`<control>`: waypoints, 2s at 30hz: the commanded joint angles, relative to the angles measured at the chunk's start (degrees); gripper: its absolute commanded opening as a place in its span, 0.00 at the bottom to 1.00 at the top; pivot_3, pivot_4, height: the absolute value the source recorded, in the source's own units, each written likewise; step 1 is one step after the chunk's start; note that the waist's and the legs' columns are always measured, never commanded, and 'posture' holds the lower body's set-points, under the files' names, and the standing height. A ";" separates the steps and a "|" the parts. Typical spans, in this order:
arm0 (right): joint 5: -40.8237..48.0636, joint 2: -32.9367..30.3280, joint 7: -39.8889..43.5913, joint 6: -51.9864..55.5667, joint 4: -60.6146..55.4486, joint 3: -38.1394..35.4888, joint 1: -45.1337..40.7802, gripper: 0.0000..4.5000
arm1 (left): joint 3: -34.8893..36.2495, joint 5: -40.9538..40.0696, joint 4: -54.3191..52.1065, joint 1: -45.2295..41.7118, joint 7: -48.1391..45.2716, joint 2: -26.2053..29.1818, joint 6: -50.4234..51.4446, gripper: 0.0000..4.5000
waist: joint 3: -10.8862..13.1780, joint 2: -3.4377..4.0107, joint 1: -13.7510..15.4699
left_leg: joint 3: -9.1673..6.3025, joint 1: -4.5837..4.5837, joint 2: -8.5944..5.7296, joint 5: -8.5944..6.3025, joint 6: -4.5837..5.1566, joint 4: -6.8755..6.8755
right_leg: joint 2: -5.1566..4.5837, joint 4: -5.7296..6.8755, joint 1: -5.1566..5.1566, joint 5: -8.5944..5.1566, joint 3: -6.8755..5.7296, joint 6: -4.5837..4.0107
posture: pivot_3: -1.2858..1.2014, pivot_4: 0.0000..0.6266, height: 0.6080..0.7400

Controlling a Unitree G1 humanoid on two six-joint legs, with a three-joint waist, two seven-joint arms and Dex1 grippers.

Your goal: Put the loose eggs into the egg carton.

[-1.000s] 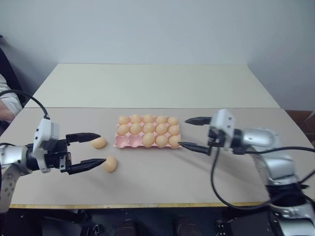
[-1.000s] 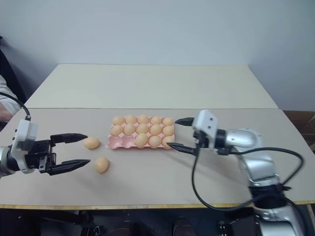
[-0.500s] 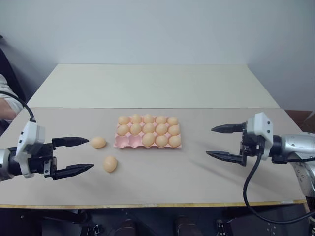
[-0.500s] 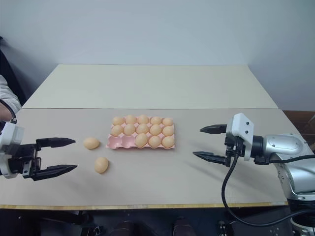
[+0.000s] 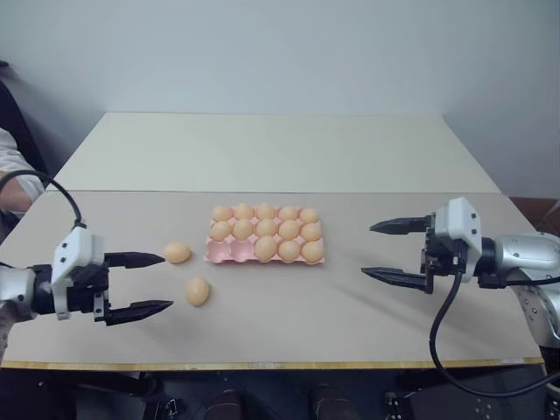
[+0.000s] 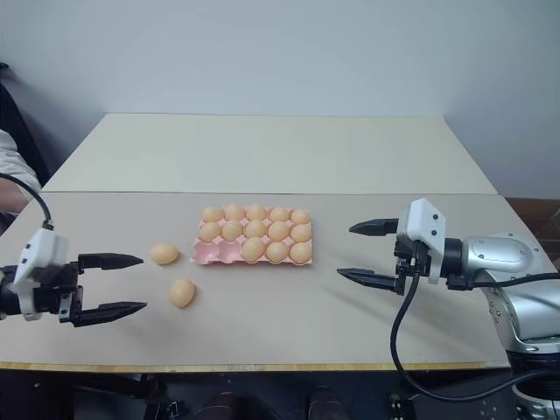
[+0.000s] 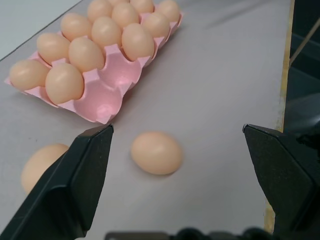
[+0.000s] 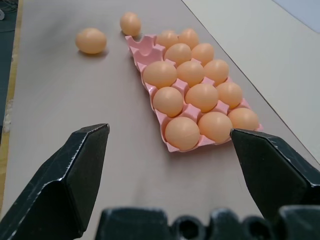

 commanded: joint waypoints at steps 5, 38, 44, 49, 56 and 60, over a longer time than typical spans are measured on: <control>1.36 -0.25 -0.49 -0.57 -2.76 0.03 -1.37 1.00 | -14.08 11.87 3.14 -7.08 4.11 -2.97 -8.60 1.00 | 0.00 0.00 0.09 | 0.00 -0.02 -0.01 0.00 0.00 0.00 | 0.00 -0.02 0.01 0.00 0.00 0.00 | 0.52 0.24 1.00; 2.81 1.51 -1.22 -1.03 -3.51 2.58 -5.96 1.00 | -21.98 9.91 14.26 -30.26 7.81 -17.11 -8.29 0.56 | 0.00 -0.01 1.09 | -0.05 -0.06 -0.07 0.00 0.00 0.07 | -0.02 0.04 0.04 0.01 -0.03 0.05 | 0.52 0.24 1.00; 2.65 1.74 -3.23 -0.86 -4.36 2.27 -6.08 1.00 | -29.13 20.33 23.62 -36.82 13.44 -23.96 -14.07 0.56 | 0.00 -0.02 1.26 | -0.08 -0.07 -0.09 0.01 0.01 0.09 | 0.00 0.04 0.04 0.03 -0.01 0.04 | 0.52 0.24 1.00; 4.22 0.99 -4.14 0.05 -5.63 0.41 -4.58 1.00 | -29.15 19.84 25.26 -37.56 10.97 -23.45 -13.92 0.76 | 0.00 -0.02 1.01 | -0.09 -0.09 -0.09 0.01 0.01 0.09 | 0.00 0.04 -0.01 0.03 0.01 0.05 | 0.52 0.24 1.00; 4.45 1.30 -4.70 0.60 -5.21 0.21 -4.68 1.00 | -27.14 18.66 23.82 -36.85 10.50 -22.35 -13.01 0.99 | 0.00 -0.02 1.23 | -0.09 -0.06 -0.10 0.01 0.01 0.09 | -0.01 0.07 0.03 0.03 0.00 0.06 | 0.52 0.24 1.00; 4.34 2.10 -4.97 0.62 -4.00 0.81 -5.39 1.00 | -21.72 13.66 20.71 -36.01 11.28 -21.09 -8.93 0.99 | 0.00 -0.02 1.13 | -0.09 -0.09 -0.10 0.01 0.01 0.09 | -0.01 0.05 0.02 0.03 0.00 0.06 | 0.52 0.24 1.00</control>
